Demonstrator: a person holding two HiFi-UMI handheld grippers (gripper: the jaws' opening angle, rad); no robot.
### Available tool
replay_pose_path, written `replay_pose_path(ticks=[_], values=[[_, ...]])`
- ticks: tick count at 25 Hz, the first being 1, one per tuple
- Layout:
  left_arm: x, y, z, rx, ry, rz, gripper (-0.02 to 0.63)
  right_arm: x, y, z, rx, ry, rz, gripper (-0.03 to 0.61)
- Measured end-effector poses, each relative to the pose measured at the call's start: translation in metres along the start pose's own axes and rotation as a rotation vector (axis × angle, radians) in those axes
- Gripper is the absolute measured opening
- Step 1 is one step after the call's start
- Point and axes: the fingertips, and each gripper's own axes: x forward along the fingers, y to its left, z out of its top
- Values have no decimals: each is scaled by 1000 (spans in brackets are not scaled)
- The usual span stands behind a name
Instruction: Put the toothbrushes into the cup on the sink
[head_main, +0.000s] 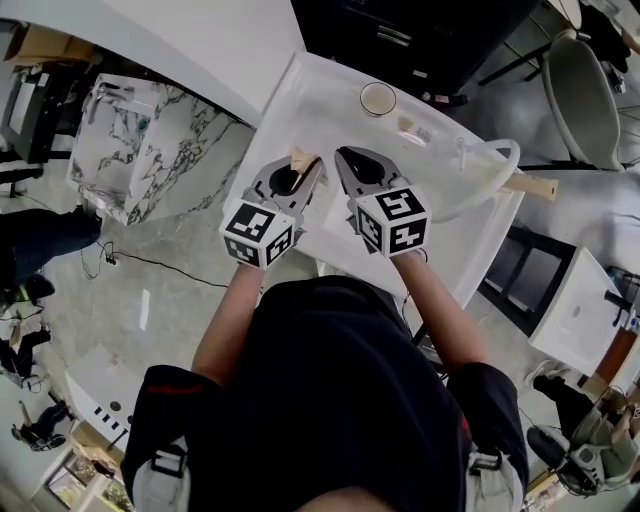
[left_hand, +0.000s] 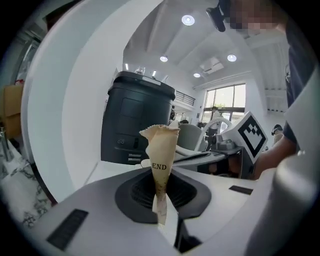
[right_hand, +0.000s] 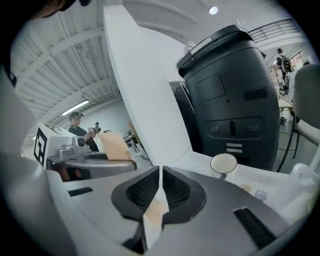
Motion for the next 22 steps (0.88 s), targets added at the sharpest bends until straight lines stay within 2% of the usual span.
replay_pose_path(ticks=[4, 22], values=[[10, 2, 3, 10, 10, -42, 37, 4, -9, 0, 14, -1, -32, 44], [68, 22, 49, 133, 21, -306, 37, 2, -73, 8, 159, -52, -358, 44]])
